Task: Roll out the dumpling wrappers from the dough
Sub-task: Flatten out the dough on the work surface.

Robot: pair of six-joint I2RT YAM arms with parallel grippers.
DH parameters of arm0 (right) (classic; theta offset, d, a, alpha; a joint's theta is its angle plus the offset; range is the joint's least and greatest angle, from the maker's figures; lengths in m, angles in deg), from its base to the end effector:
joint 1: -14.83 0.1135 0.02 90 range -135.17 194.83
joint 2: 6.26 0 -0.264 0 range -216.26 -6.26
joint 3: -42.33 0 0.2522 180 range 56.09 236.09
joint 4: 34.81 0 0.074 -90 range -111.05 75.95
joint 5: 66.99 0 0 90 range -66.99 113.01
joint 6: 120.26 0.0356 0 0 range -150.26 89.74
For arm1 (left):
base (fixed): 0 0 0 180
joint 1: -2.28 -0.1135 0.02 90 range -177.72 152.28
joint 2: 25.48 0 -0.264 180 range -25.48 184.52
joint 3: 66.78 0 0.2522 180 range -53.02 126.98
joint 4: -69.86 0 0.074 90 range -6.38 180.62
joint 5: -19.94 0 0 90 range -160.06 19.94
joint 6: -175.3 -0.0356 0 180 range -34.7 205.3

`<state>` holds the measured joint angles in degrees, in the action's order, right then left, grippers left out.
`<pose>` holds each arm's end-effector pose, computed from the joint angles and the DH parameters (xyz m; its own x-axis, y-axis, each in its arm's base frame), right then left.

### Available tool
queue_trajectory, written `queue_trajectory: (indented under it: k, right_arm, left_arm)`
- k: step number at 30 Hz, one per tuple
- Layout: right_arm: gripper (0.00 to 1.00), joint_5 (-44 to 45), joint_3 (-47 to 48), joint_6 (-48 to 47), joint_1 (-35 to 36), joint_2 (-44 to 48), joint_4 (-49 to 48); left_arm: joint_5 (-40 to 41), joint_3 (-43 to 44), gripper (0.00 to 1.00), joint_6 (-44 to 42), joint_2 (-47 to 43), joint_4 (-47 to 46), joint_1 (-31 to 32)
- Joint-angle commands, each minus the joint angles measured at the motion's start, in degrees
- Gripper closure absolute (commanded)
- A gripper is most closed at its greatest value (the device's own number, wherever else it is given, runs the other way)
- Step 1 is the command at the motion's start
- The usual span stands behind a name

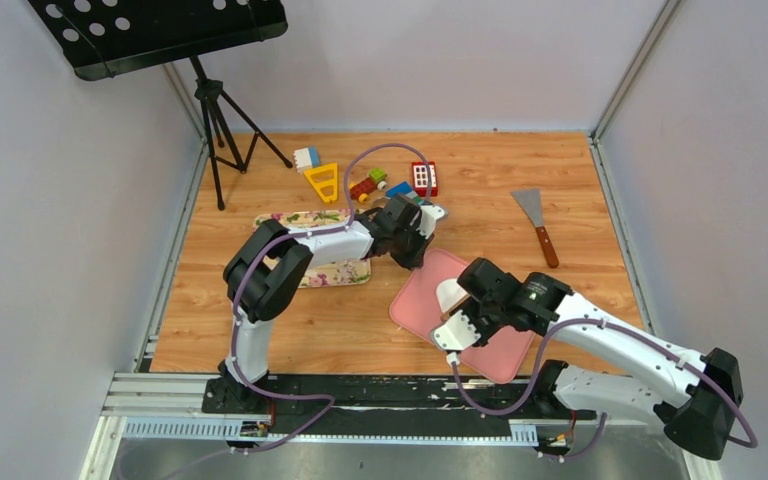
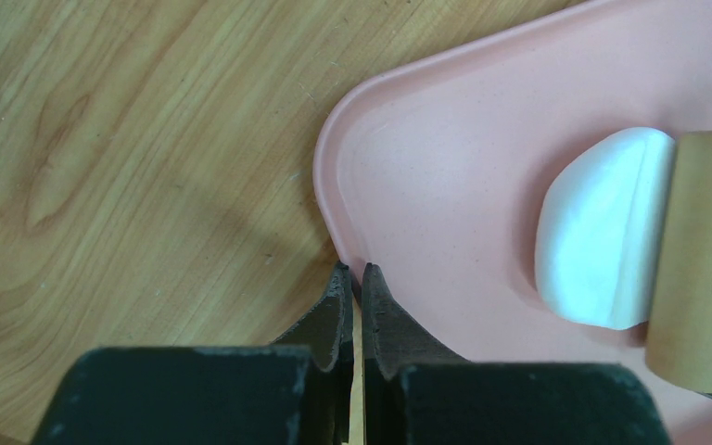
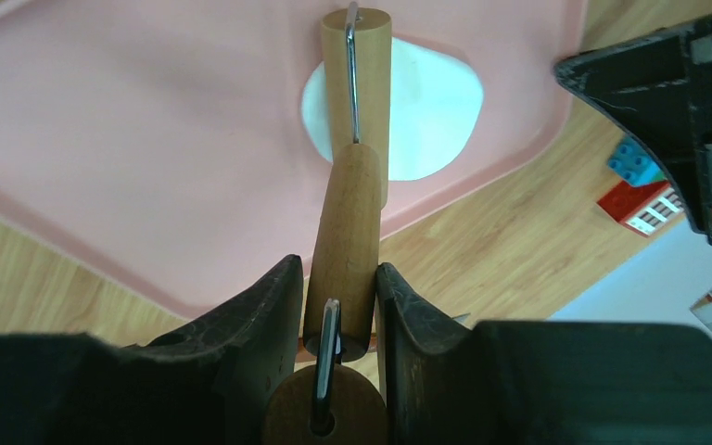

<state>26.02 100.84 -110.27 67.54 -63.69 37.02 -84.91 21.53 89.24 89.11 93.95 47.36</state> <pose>0.1022 0.1311 0.2373 0.6729 -0.7397 -0.0084 -0.6993 -0.6324 -0.3333 0.2937 -0.3075 0.1584 -0.5975 0.5051 -0.6228 0.7606 0.6029 -0.2407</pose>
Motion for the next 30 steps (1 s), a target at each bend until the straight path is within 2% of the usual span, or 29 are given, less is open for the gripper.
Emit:
queue_trajectory:
  k: [1,8,12,15,18,20,23,26,30]
  right_arm:
    - [1.00,-16.17,2.95,2.07,0.42,-5.44,24.17]
    - [1.00,-12.03,3.37,3.55,0.45,-9.18,24.22]
    - [1.00,-13.42,4.20,4.74,0.52,-10.51,25.71]
    - [1.00,-15.14,9.74,8.41,0.48,-10.89,27.89]
    - [1.00,-16.09,19.36,16.65,-0.58,-12.51,28.08]
    - [1.00,-19.21,26.62,19.71,-4.22,-14.89,29.83]
    - [1.00,-24.65,32.75,21.38,-12.19,-20.11,32.05]
    - [1.00,-26.81,36.73,24.92,-19.76,-29.22,32.30]
    - [1.00,-31.09,41.22,26.87,-25.96,-38.16,33.89]
  left_arm:
    - [-3.26,0.48,1.00,-3.15,2.53,2.15,0.65]
    - [-2.94,0.48,1.00,-3.33,2.10,2.07,0.62]
    - [-3.04,0.33,1.00,-3.36,1.87,1.97,0.54]
    - [-3.18,0.38,1.00,-3.24,1.84,1.95,0.54]
    - [-3.08,0.38,1.00,-3.11,1.59,1.92,0.58]
    - [-3.07,0.26,1.00,-3.15,1.38,1.92,0.56]
    - [-3.26,0.24,1.00,-3.02,0.97,1.92,0.57]
    - [-2.97,0.11,1.00,-3.15,0.75,1.72,0.54]
    - [-3.06,-0.07,1.00,-3.11,0.31,1.54,0.54]
